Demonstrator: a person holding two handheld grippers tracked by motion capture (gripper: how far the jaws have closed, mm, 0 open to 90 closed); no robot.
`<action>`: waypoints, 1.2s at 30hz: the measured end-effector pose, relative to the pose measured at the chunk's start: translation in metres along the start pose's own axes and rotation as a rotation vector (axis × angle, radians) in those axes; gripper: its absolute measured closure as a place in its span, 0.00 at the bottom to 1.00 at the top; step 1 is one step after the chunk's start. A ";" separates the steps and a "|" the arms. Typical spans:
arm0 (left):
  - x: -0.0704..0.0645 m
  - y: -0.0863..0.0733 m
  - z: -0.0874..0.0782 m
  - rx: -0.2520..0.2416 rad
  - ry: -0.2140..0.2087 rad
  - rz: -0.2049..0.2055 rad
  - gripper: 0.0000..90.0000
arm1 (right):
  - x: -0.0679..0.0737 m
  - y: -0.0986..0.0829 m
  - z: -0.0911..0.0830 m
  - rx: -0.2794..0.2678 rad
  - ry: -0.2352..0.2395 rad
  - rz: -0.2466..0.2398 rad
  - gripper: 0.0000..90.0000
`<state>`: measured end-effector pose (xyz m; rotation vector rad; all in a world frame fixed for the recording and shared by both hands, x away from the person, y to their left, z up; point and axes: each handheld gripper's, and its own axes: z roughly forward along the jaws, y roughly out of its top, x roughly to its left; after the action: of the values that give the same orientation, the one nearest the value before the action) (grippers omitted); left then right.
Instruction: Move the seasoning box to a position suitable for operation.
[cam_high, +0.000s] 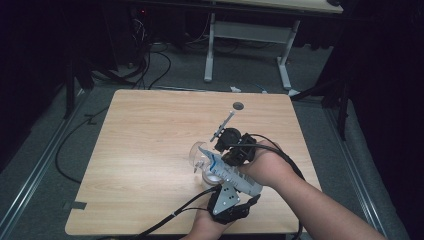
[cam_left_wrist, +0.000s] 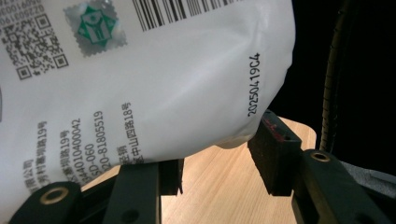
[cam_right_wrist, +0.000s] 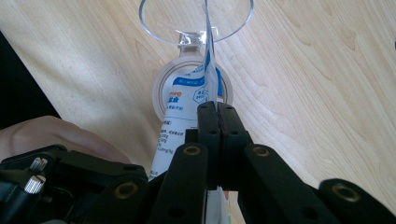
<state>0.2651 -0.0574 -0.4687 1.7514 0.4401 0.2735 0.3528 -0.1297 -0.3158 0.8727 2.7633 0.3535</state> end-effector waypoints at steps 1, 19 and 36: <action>0.000 -0.001 0.000 0.001 -0.002 0.001 0.64 | 0.000 0.000 0.000 -0.003 0.004 0.002 1.00; 0.001 -0.016 -0.002 0.025 -0.008 0.014 0.64 | 0.002 -0.008 0.004 -0.004 0.024 0.004 1.00; 0.004 -0.027 0.000 0.064 -0.003 0.016 0.63 | 0.001 -0.014 0.006 0.006 0.031 0.013 1.00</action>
<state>0.2650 -0.0511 -0.4955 1.8183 0.4373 0.2708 0.3466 -0.1393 -0.3251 0.8946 2.7896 0.3649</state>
